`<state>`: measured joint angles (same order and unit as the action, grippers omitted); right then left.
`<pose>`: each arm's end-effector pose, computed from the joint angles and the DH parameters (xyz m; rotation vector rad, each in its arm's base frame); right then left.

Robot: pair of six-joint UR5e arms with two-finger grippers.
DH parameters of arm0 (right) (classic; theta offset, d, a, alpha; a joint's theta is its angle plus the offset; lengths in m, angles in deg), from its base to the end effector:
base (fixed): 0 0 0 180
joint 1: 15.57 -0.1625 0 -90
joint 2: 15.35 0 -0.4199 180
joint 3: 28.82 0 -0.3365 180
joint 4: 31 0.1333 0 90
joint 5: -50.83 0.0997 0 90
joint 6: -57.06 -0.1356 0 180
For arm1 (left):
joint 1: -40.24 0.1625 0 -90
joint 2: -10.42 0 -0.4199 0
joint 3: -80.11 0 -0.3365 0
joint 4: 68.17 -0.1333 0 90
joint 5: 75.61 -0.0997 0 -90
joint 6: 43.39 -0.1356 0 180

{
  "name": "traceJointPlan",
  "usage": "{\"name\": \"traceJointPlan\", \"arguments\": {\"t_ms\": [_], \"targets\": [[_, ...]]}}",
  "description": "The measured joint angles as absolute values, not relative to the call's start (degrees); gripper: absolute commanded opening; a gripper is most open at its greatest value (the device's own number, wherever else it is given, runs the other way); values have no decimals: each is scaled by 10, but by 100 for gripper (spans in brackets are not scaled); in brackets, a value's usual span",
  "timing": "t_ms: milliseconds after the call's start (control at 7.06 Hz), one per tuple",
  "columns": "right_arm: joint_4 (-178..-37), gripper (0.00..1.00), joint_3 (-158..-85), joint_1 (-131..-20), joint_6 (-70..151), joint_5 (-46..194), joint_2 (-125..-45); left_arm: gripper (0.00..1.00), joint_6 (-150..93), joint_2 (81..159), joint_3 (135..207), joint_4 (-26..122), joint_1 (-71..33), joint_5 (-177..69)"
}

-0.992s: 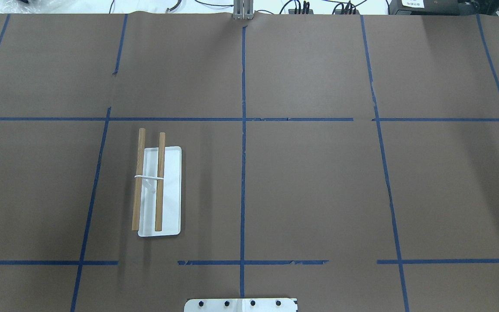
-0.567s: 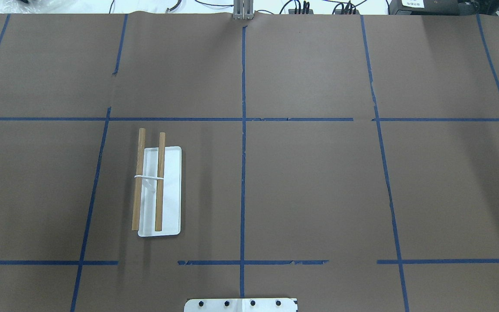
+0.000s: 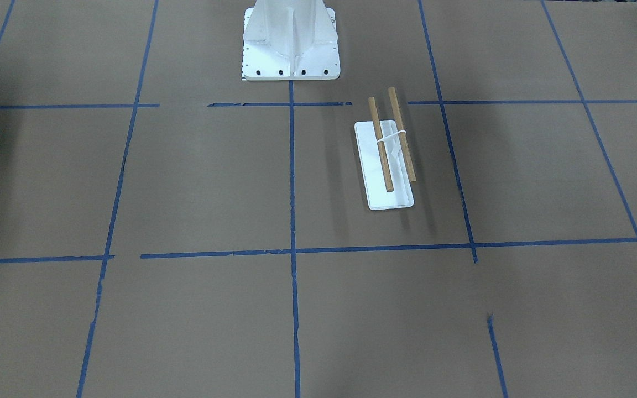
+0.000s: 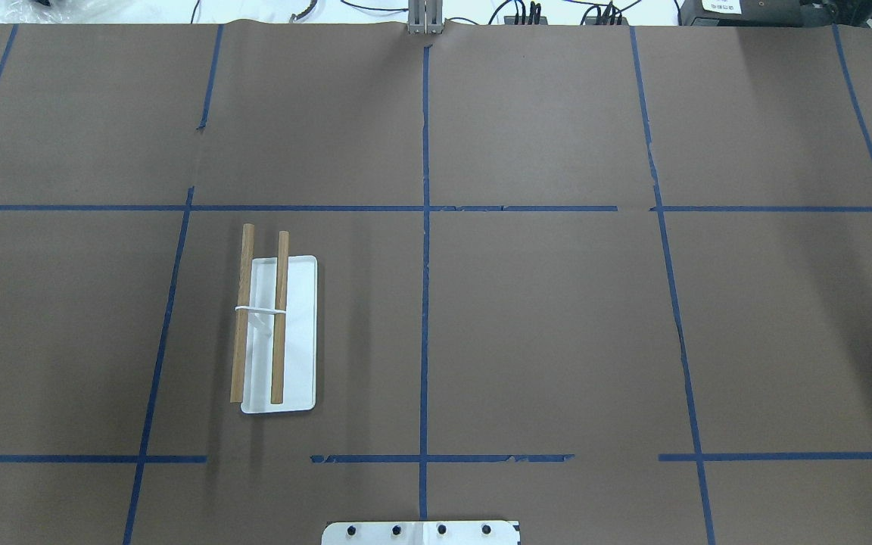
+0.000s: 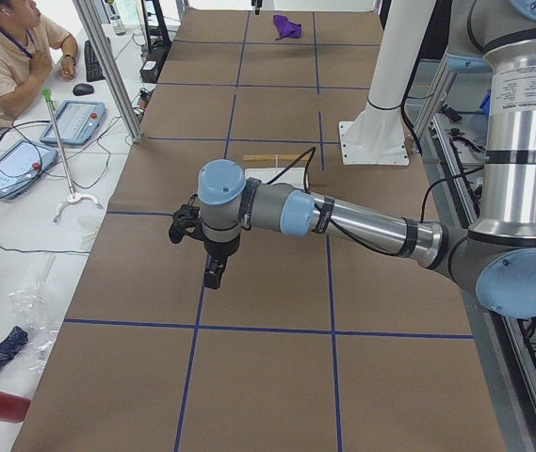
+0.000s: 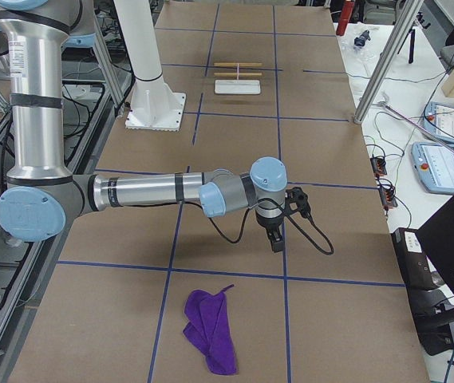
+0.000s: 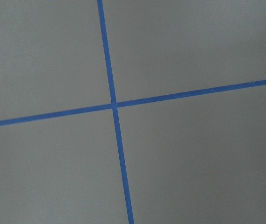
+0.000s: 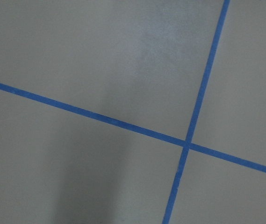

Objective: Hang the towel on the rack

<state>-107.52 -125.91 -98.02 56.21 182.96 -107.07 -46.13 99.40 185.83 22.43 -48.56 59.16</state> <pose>-0.0171 -0.4509 0.6137 0.2602 -0.7509 -0.2317 -0.0286 -0.4403 0.5635 0.2639 0.7738 0.1692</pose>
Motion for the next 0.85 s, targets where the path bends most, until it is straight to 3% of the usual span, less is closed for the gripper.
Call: {"name": "traceJointPlan", "arguments": {"t_ms": [425, 850], "targets": [[-1066, 100, -1276, -969, 560, 1832, -1076, 100, -452, 1000, 1819, 481, -484, 591], [-1065, 100, -1297, -969, 620, 1829, -1123, 100, -414, 1001, 1794, 586, -483, 594]]}}
